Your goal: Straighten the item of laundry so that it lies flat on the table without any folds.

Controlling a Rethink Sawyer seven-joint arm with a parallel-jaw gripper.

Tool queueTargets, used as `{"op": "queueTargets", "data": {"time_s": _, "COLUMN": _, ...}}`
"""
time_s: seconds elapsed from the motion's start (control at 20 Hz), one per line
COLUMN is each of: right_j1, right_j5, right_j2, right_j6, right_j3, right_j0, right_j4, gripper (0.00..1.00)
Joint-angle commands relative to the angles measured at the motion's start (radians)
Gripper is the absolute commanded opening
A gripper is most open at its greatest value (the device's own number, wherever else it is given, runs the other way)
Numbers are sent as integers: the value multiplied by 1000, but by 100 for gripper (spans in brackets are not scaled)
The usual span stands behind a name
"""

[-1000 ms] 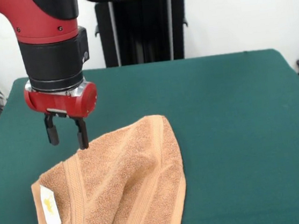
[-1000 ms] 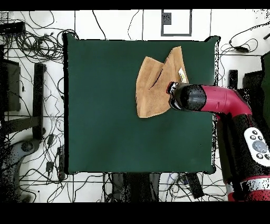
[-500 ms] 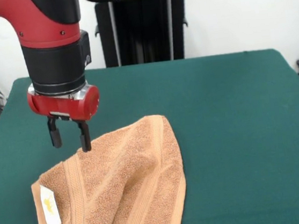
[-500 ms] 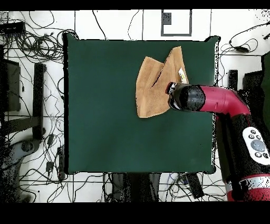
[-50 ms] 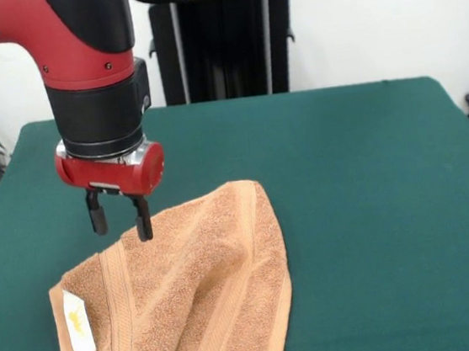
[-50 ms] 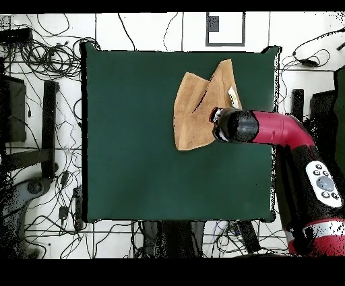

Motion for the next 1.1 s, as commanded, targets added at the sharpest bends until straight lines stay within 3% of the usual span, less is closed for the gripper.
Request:
{"op": "queueTargets", "data": {"time_s": 0.05, "right_j1": 9, "right_j5": -26, "right_j2": 45, "right_j6": -24, "right_j3": 101, "right_j0": 29, "right_j4": 17, "gripper": 100}}
{"op": "queueTargets", "data": {"time_s": 0.5, "right_j1": 7, "right_j5": -56, "right_j2": 45, "right_j6": -22, "right_j3": 120, "right_j0": 22, "right_j4": 9, "gripper": 100}}
{"op": "queueTargets", "data": {"time_s": 1.1, "right_j1": 82, "right_j5": -75, "right_j2": 63, "right_j6": -47, "right_j3": 75, "right_j0": 19, "right_j4": 0, "gripper": 100}}
